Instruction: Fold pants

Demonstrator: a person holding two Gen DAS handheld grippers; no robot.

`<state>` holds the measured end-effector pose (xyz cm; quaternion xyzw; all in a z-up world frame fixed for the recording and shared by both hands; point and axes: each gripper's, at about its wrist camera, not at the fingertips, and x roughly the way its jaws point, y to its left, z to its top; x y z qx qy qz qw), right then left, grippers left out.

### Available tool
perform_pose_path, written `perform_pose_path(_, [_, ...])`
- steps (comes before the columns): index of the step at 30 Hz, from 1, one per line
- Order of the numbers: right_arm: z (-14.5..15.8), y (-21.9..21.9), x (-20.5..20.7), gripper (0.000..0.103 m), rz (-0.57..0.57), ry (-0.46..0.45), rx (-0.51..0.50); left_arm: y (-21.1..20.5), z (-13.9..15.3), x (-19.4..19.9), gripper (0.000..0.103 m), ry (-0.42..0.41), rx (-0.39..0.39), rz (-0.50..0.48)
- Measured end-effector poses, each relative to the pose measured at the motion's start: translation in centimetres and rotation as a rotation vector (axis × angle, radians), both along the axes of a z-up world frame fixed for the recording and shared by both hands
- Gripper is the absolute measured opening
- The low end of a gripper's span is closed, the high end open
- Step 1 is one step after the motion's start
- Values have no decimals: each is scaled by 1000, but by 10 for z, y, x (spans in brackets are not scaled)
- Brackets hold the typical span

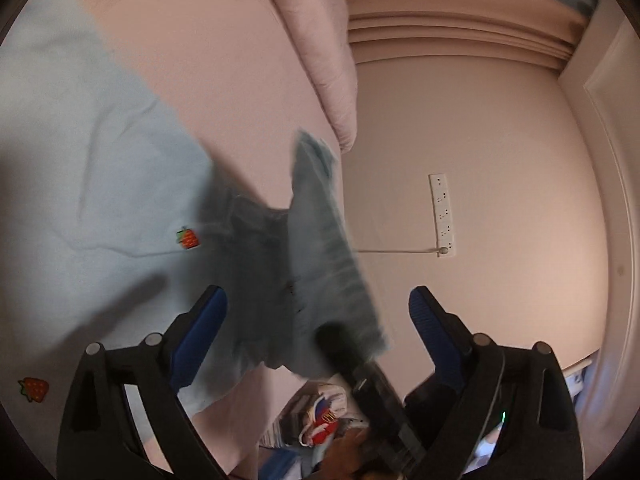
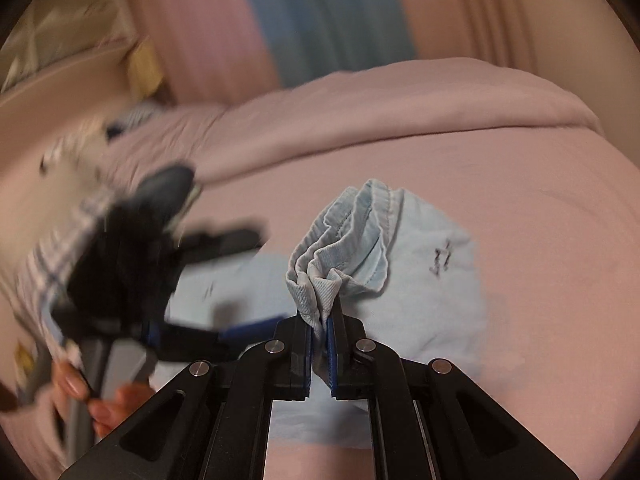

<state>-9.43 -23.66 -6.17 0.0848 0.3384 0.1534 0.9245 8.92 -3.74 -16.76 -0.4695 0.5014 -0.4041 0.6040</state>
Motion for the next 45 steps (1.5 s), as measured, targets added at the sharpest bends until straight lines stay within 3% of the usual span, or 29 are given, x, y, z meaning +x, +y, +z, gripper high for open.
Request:
perform_pose_path(5, [-16,50,-13,6,143,-10,-118,6,-29,4,87,93,7,-29])
perform_pose_path(8, [-17,62,-20,6,191,-22,-147,13,-24,1,56,61,42,-25])
perform_pose_path(10, [-18,67,-21,6,208,-26,-157,23,-19,0,21,35,81,-22])
perform_pose_path(12, [-16,73,-23,6,219,-37,-165,32,-16,-2,15,10,107,-10])
perform_pose_path(18, [-13,100,-18,6,279,-82,-153,77,9,-13,16,-110,211,29])
perform_pose_path(24, [-29,134,-8,7,372,-37,-141,108,-3,-15,21,-110,400,69])
perform_pose_path(25, [-34,136,-6,16,387,-19,-137,112,-7,-17,29,-105,436,81])
perform_pose_path(26, [-41,140,-4,36,408,14,-132,121,-10,-18,34,-89,492,97])
perform_pose_path(28, [-47,142,-4,53,419,62,-123,138,-9,-19,39,-72,490,110])
perform_pose_path(30, [-44,130,-8,53,423,67,-98,147,-2,-24,48,-79,512,115])
perform_pose_path(33, [-31,98,-10,53,396,74,-42,154,21,-34,68,-165,652,149])
perform_pose_path(34, [-25,83,-10,53,379,74,-3,158,29,-39,68,-193,682,165])
perform_pose_path(37, [-6,33,-5,53,264,53,69,162,50,-53,68,-254,667,187])
perform_pose_path(40, [3,-4,0,52,151,38,85,141,66,-66,68,-305,583,142])
perform_pose_path(43, [2,-16,2,38,123,63,125,113,58,-71,69,-281,484,67])
perform_pose_path(45, [-5,-3,-2,31,146,74,78,91,45,-70,67,-262,475,26])
